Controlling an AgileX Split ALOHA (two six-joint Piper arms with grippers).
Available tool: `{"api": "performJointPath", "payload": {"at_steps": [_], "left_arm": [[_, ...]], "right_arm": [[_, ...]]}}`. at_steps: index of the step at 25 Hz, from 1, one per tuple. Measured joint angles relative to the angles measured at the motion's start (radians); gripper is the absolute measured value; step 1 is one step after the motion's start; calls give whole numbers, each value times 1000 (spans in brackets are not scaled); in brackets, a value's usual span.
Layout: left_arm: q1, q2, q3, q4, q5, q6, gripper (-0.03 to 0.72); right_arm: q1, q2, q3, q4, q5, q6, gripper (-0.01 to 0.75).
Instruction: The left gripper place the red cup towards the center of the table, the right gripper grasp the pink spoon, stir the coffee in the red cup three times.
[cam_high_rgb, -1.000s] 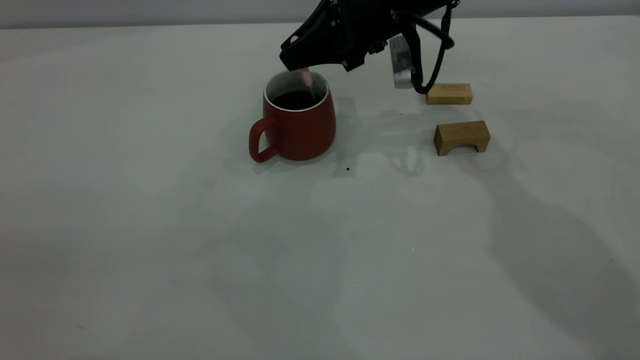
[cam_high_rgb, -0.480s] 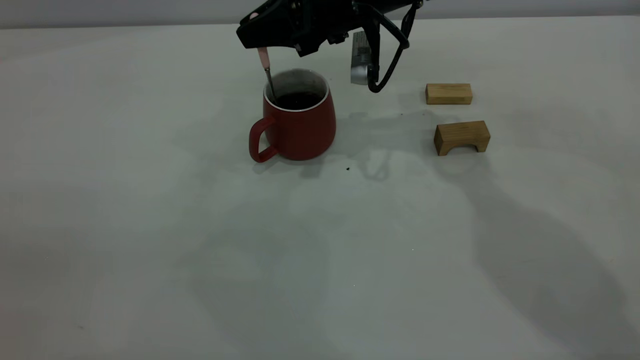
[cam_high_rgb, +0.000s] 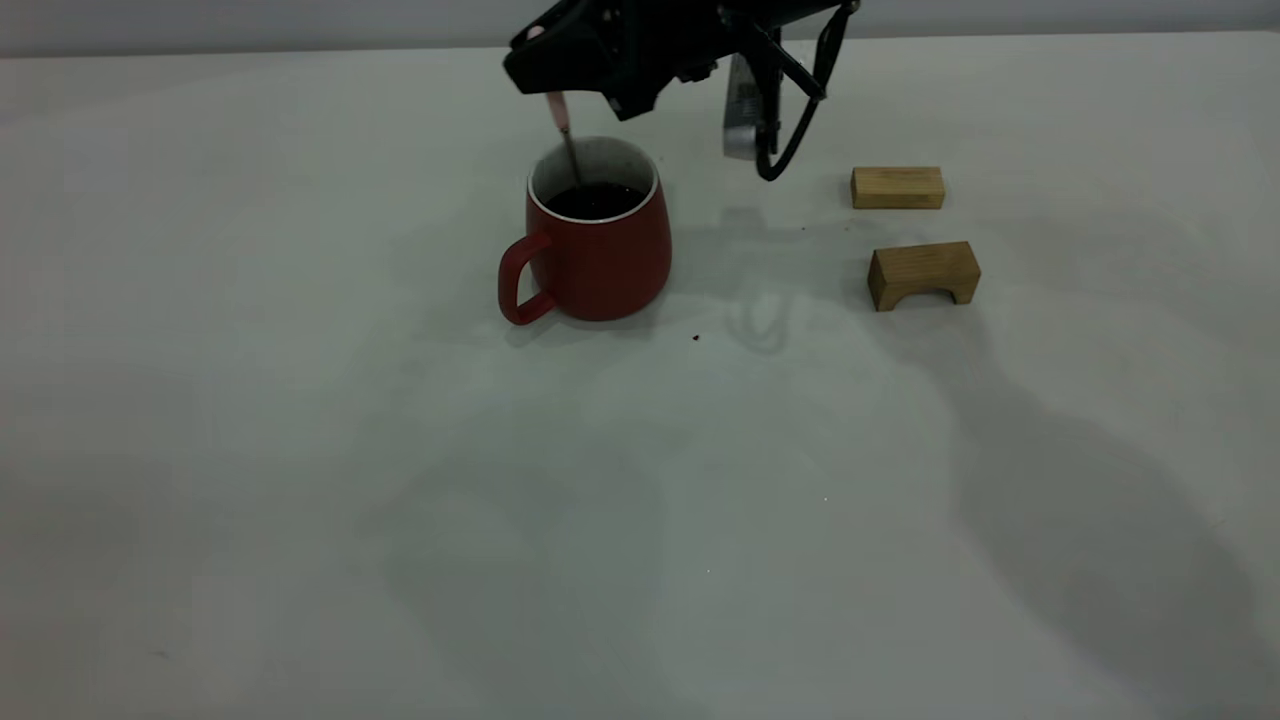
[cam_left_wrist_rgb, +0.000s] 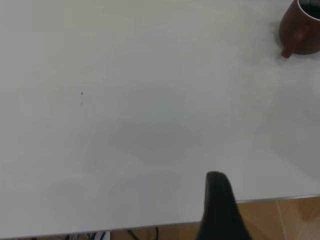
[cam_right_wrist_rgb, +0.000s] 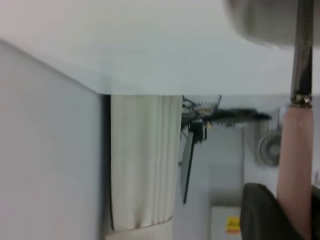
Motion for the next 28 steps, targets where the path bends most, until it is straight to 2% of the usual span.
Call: {"api": "performJointPath", "payload": {"at_steps": [7, 10, 12, 18, 20, 24, 28], "left_arm": [[0, 0, 0, 0, 0, 0, 558], [0, 0, 0, 0, 0, 0, 558], [0, 0, 0, 0, 0, 0, 558], [0, 0, 0, 0, 0, 0, 558], [0, 0, 0, 0, 0, 0, 558], [0, 0, 0, 0, 0, 0, 558], [0, 0, 0, 0, 0, 0, 558]], "right_arm": [[-4, 0, 0, -30, 14, -175, 135], [-4, 0, 0, -35, 27, -190, 174], [-6, 0, 0, -35, 50, -193, 268], [-8, -18, 0, -110, 167, -196, 630], [-9, -54, 0, -188, 209, -205, 695], [-9, -174, 0, -388, 282, -211, 716], [-9, -330, 0, -544, 323, -211, 641]]}}
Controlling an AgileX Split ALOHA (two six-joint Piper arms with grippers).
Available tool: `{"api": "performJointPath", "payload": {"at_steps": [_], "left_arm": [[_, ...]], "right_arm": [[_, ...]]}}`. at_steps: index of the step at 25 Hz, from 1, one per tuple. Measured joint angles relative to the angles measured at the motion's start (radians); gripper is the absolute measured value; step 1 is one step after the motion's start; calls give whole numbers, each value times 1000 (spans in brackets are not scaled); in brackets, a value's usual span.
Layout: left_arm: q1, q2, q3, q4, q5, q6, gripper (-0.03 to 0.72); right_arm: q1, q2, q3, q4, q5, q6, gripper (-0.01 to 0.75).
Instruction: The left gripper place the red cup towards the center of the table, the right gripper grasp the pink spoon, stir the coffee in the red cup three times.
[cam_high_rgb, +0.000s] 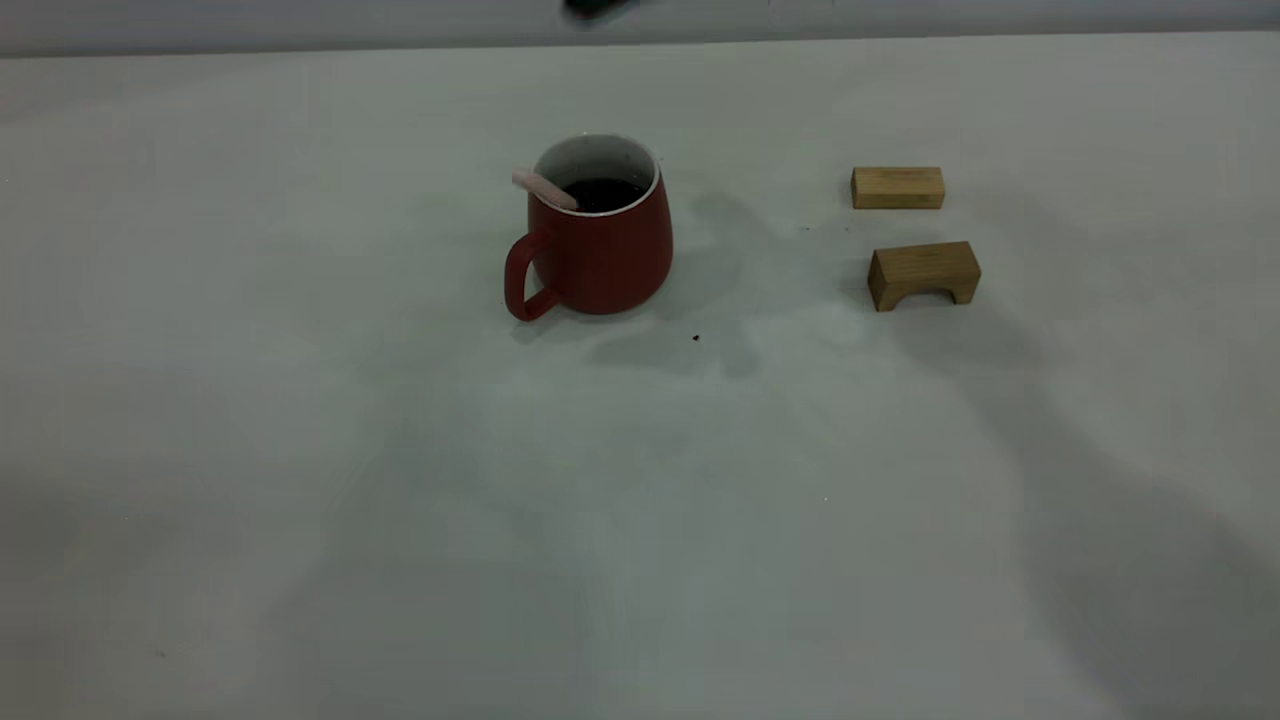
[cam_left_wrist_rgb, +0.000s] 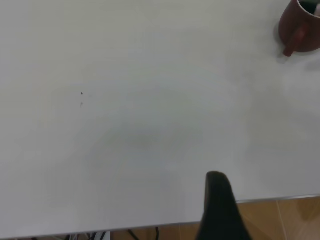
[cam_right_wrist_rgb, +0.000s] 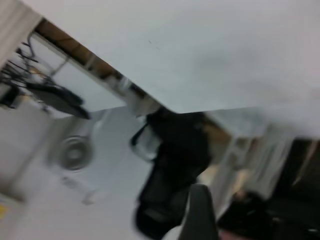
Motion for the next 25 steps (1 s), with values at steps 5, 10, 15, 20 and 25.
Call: {"api": "performJointPath", "payload": {"at_steps": [5, 10, 15, 20, 25], "left_arm": [[0, 0, 0, 0, 0, 0, 558], [0, 0, 0, 0, 0, 0, 558], [0, 0, 0, 0, 0, 0, 558], [0, 0, 0, 0, 0, 0, 558], [0, 0, 0, 0, 0, 0, 558]], "right_arm": [[-1, -176, 0, -55, 44, 0, 488], [-1, -299, 0, -53, 77, 0, 333], [-10, -374, 0, -19, 79, -256, 201], [-7, -578, 1, -89, 84, -729, 162], [8, -874, 60, -399, 101, -784, 162]]}}
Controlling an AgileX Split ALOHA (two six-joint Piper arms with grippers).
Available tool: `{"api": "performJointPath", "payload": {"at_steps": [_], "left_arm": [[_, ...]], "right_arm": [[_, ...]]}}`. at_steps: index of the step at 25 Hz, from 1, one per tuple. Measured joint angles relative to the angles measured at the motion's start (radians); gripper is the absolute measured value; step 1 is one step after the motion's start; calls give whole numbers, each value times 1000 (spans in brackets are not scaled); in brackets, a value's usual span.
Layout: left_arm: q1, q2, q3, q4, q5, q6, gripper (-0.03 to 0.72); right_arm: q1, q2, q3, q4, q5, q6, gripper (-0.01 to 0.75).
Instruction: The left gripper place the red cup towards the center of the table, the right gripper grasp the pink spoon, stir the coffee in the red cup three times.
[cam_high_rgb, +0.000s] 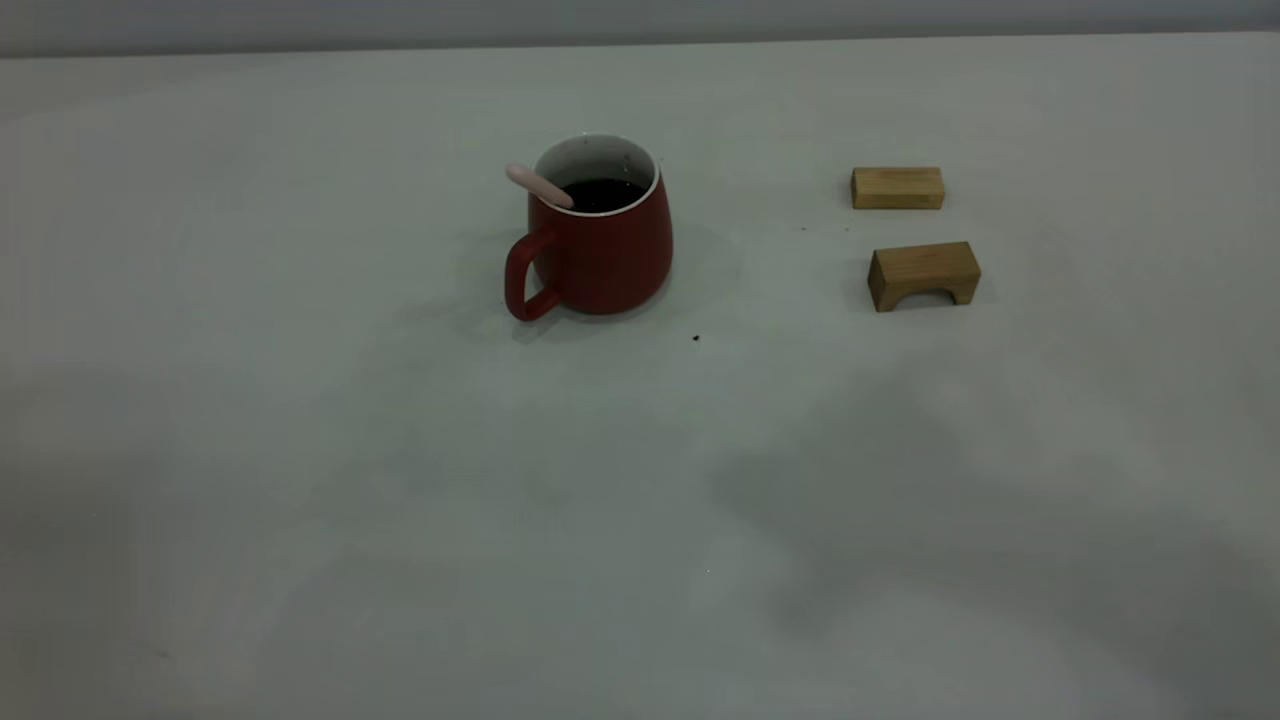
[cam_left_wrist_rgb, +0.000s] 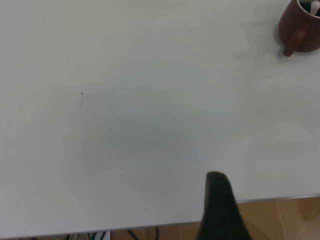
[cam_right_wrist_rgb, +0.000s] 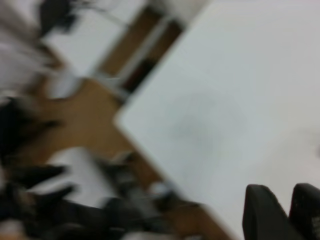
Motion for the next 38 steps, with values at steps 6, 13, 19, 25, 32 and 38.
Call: {"api": "performJointPath", "payload": {"at_steps": [6, 13, 19, 25, 32, 38], "left_arm": [[0, 0, 0, 0, 0, 0, 558], [0, 0, 0, 0, 0, 0, 558], [0, 0, 0, 0, 0, 0, 558], [0, 0, 0, 0, 0, 0, 558], [0, 0, 0, 0, 0, 0, 558], [0, 0, 0, 0, 0, 0, 558]], "right_arm": [[-54, -415, 277, -215, 0, 9, 165], [-229, -913, 749, -267, 0, -95, 174], [-364, -1216, 1082, -380, -49, -128, 182], [-432, -1334, 1217, -481, -101, -7, 187], [-433, -1346, 1257, -529, -105, 48, 189], [-433, -1348, 1264, -548, -104, 62, 198]]}}
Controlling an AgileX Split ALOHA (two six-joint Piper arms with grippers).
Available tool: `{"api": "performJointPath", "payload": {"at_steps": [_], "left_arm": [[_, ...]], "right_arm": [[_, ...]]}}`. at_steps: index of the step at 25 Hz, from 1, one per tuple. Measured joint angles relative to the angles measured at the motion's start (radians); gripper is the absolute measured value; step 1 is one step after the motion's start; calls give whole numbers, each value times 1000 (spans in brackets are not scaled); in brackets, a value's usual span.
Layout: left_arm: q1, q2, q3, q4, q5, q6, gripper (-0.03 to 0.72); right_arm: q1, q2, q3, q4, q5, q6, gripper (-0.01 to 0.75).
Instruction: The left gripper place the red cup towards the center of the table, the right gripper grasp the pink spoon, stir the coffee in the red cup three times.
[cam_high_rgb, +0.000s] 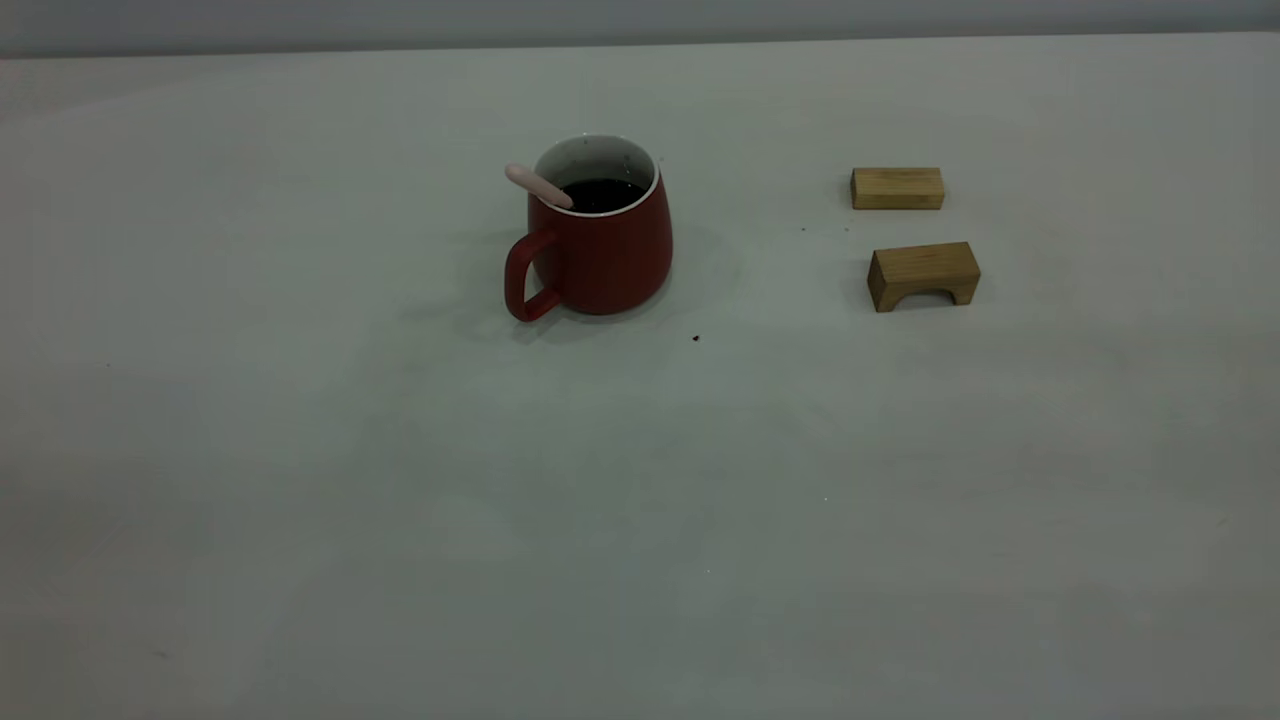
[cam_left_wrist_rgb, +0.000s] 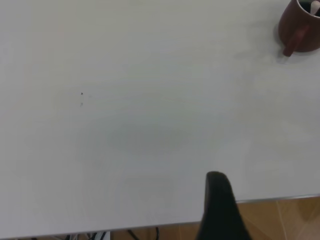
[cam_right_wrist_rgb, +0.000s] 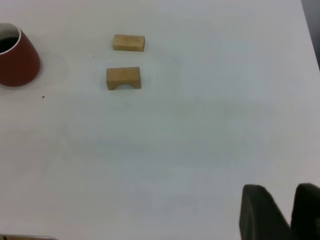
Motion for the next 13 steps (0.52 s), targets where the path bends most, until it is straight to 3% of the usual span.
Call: {"api": "performJointPath", "payload": {"at_steps": [13], "left_arm": [[0, 0, 0, 0, 0, 0, 558]], "right_arm": [[0, 0, 0, 2, 0, 1, 212]]}}
